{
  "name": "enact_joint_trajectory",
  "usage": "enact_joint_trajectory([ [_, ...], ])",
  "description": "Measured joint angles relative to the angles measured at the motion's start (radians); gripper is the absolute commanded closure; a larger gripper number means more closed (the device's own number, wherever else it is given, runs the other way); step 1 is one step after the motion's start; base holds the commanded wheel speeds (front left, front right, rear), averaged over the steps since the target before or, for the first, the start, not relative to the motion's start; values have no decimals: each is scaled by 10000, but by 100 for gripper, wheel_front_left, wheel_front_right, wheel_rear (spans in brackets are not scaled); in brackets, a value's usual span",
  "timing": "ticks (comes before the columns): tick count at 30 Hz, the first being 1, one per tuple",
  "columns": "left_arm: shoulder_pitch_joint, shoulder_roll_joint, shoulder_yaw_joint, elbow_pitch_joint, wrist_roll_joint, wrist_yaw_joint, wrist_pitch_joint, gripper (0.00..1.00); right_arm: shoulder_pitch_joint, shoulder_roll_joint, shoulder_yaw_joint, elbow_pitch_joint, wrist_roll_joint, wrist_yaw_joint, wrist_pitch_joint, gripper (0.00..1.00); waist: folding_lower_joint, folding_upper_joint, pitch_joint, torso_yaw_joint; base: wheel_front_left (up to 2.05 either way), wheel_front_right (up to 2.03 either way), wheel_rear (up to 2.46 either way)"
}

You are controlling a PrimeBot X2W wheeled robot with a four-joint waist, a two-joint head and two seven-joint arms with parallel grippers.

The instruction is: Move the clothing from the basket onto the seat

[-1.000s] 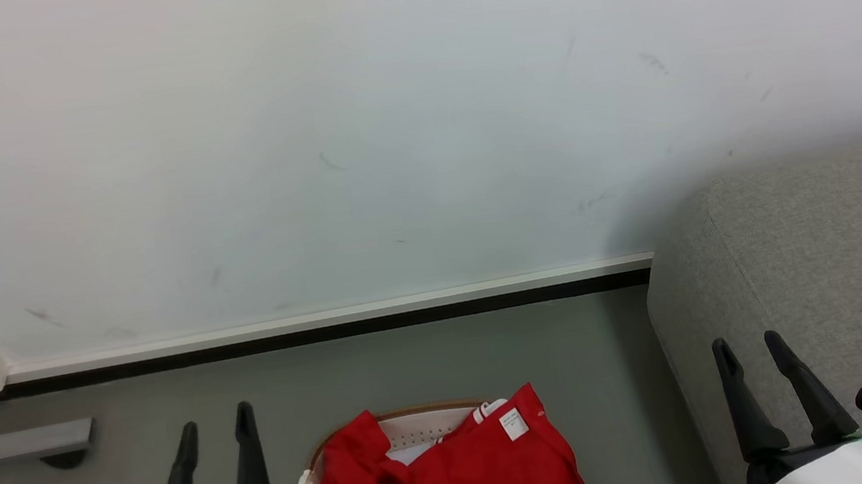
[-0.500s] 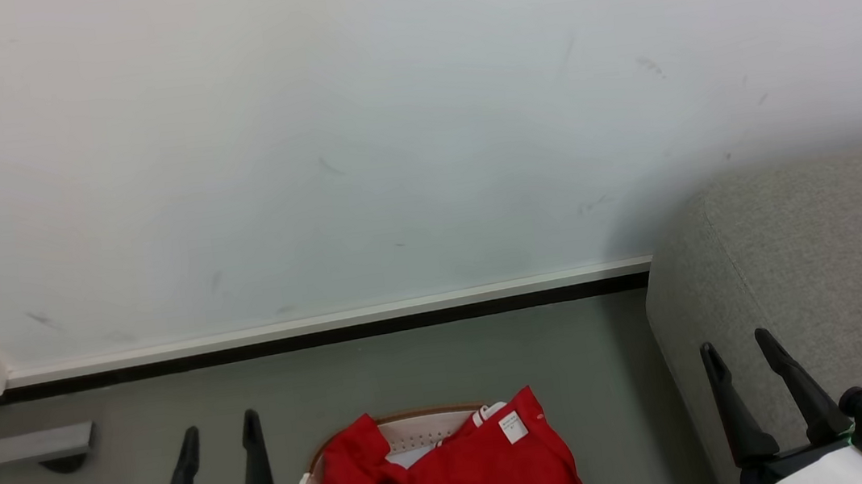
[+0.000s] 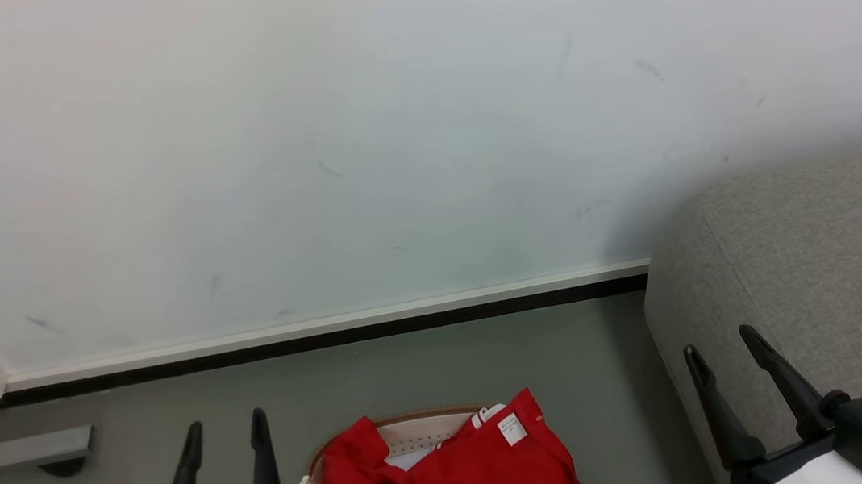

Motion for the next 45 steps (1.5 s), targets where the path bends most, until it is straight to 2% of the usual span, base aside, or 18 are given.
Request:
enact_joint_trajectory([
  [12, 0, 10, -58, -104, 759, 75, -234, 0, -43, -94, 167, -2, -594, 0, -222, 0, 0, 0, -26, -59, 0, 0, 0],
  [29, 8, 13, 2, -163, 761, 75, -236, 0, -46, -40, 12, -33, -481, 0, -222, 0, 0, 0, 93, -202, 0, 0, 0],
  [38, -108, 15, -81, -182, 665, 75, -236, 0, -330, -198, -27, -178, -293, 0, -224, 0, 0, 0, 530, -374, 0, 0, 0],
  [45, -724, 15, -362, -155, 589, -15, -236, 0, -756, -324, -180, -522, -56, 0, -242, 0, 1, 1, 1285, -508, 0, 0, 0],
])
